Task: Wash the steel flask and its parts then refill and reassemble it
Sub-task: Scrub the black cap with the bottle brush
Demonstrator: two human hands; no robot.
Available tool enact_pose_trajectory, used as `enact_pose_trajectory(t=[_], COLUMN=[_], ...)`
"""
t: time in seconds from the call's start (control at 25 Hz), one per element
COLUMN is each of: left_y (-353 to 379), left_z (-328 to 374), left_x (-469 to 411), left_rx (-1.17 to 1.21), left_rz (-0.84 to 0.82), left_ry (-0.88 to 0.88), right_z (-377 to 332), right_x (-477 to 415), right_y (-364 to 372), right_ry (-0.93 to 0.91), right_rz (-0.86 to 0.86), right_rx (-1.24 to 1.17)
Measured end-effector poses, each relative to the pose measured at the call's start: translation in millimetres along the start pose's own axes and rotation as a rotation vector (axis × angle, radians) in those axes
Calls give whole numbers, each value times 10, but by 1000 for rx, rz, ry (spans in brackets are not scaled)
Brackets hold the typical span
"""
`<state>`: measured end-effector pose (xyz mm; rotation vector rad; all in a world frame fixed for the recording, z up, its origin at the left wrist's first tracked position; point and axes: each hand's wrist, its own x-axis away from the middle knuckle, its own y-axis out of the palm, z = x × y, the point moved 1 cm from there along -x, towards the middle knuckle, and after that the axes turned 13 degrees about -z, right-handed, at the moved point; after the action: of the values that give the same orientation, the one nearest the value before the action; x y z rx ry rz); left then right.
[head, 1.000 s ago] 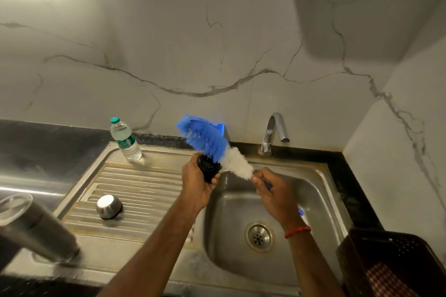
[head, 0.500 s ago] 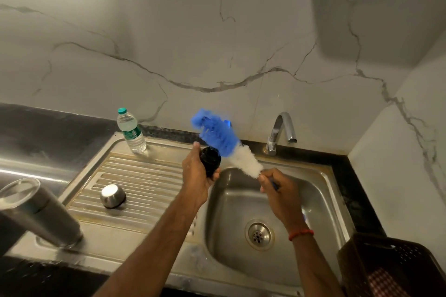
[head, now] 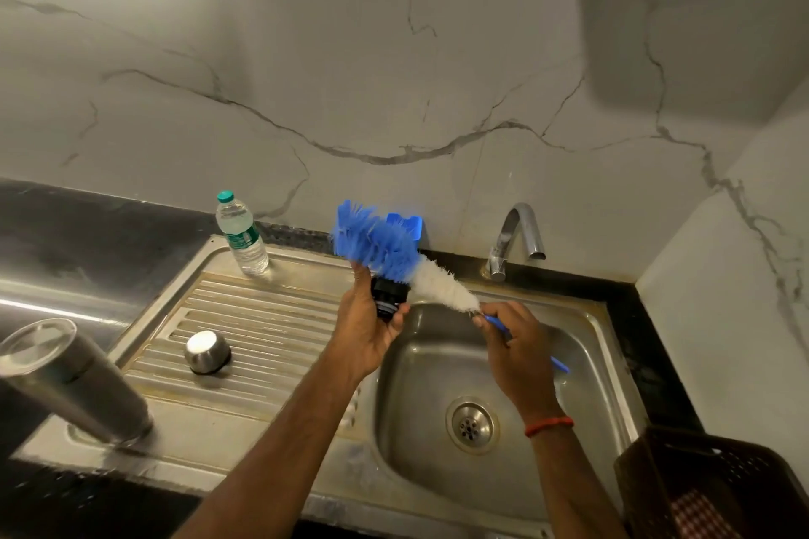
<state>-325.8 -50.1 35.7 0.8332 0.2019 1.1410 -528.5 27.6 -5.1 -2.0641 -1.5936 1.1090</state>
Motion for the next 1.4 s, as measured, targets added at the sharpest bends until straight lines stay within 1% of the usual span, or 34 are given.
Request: enact_pose_trajectory(t=[0.08,0.16,0.24,0.32,0.48,0.56,0.64,0.76,0.8,0.88,0.92,1.0,1.08,1.2,1.28,1.4], left_y=[-5,4,47,101,64,34,13,43,49,65,72,58,14,-50,-4,104], left_z=[50,84,90,125,233,228,197,161,132,64,43,43,104,160,98,-24], left_x=[0,1,2,-8,-1,16,13,45,49,56,68,72,45,23,36,42], left_rx=[-5,-62,-99,-54,130,181,202,219,205,146,109,57,25,6,-50,-148], left_rz=[0,14,36,40,9,4,26,49,58,81,96,126,147,172,182,169], left_ry=[43,91,124,123,61,72,92,54,33,5,0,-3,14,44,40,11], right_z=[182,248,127,-12,119,181,123,-16,-66,-183,-216,-210,-44,157,29,-249], right_x=[95,197,154,61,113,180,169,125,112,53,17,6,110,306,242,54], right_y=[-41,-38,22,91,17,-15,-11,-46,-52,-19,24,96,118,81,112,180], right_ry=[6,15,-10,-17,86,186,262,216,172,77,47,23,53,152,136,80], right_rz=[1,43,72,94,157,164,123,55,17,-97,-147,-209,-230,-193,-184,-228], right_rx=[-12,-1,23,31,-162,-282,-387,-434,-404,-268,-206,-169,-171,-284,-242,-165])
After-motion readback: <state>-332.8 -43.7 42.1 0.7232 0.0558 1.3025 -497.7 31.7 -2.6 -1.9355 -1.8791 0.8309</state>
